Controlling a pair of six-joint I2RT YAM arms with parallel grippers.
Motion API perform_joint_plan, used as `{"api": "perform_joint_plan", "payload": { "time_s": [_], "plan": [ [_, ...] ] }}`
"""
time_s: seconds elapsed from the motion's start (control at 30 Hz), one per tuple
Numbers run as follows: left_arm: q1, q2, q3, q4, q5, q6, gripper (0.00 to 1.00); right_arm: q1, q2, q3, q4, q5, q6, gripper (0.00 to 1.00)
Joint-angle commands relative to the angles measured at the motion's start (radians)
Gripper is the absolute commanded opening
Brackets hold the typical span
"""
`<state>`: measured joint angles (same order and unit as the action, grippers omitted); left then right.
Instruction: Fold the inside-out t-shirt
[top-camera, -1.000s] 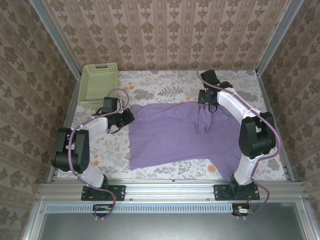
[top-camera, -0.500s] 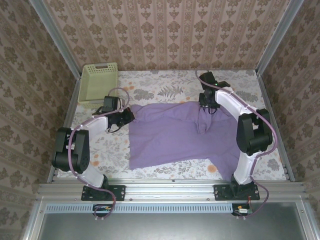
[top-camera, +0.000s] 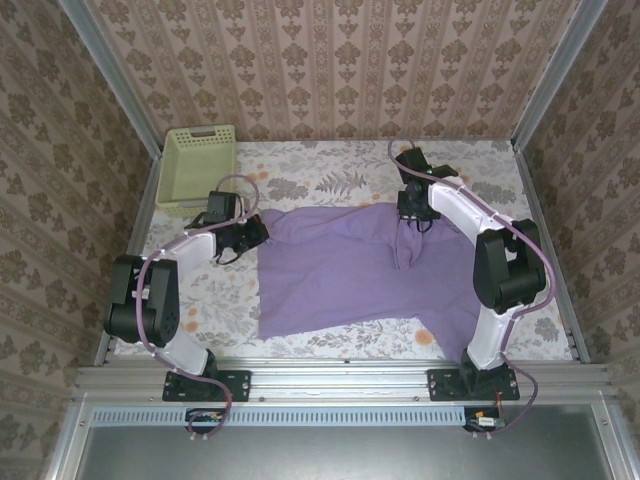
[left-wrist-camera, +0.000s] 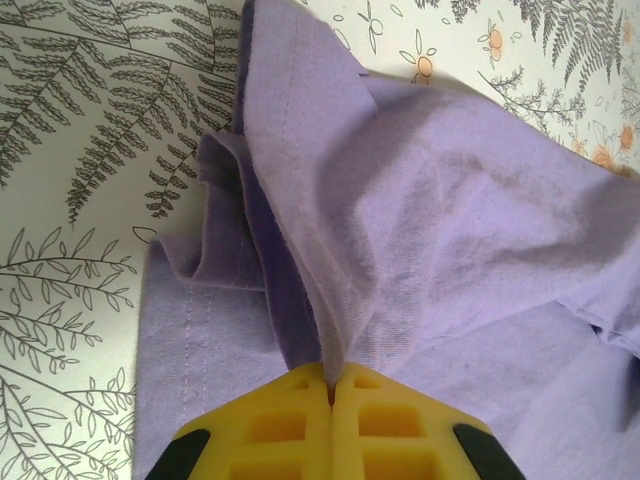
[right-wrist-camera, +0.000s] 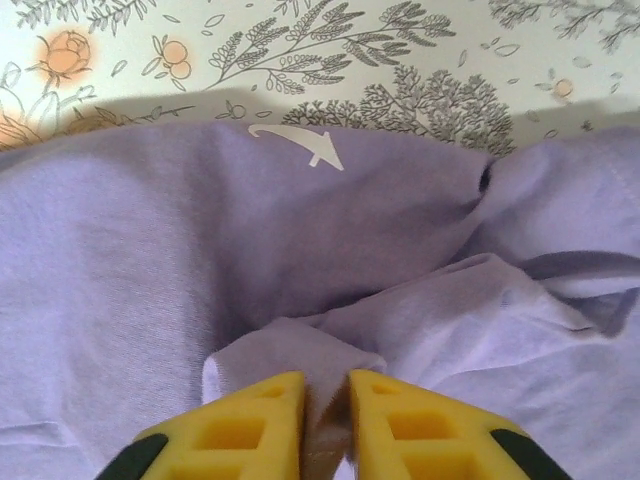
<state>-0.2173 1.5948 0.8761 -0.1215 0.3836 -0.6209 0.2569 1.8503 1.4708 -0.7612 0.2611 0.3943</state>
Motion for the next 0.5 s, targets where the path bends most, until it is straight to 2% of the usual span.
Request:
{"api": "perform_joint_plan", "payload": {
  "time_s": [0.0, 0.13, 0.27, 0.47],
  "plan": [
    [-0.003, -0.005, 0.049, -0.027, -0.017, 0.015, 0.0, 0.002, -0.059, 0.038, -0.064, 0.107, -0.012, 0.13],
    [0.018, 0.004, 0.111, -0.037, -0.012, 0.012, 0.0, -0.031, -0.061, 0.134, -0.096, 0.144, -0.031, 0.02],
    [0.045, 0.02, 0.191, -0.035, -0.005, 0.006, 0.0, -0.08, -0.034, 0.286, -0.1, 0.147, -0.064, 0.0],
    [0.079, 0.064, 0.279, -0.033, 0.013, 0.003, 0.0, -0.143, 0.087, 0.627, -0.155, 0.164, -0.101, 0.0]
  ]
}}
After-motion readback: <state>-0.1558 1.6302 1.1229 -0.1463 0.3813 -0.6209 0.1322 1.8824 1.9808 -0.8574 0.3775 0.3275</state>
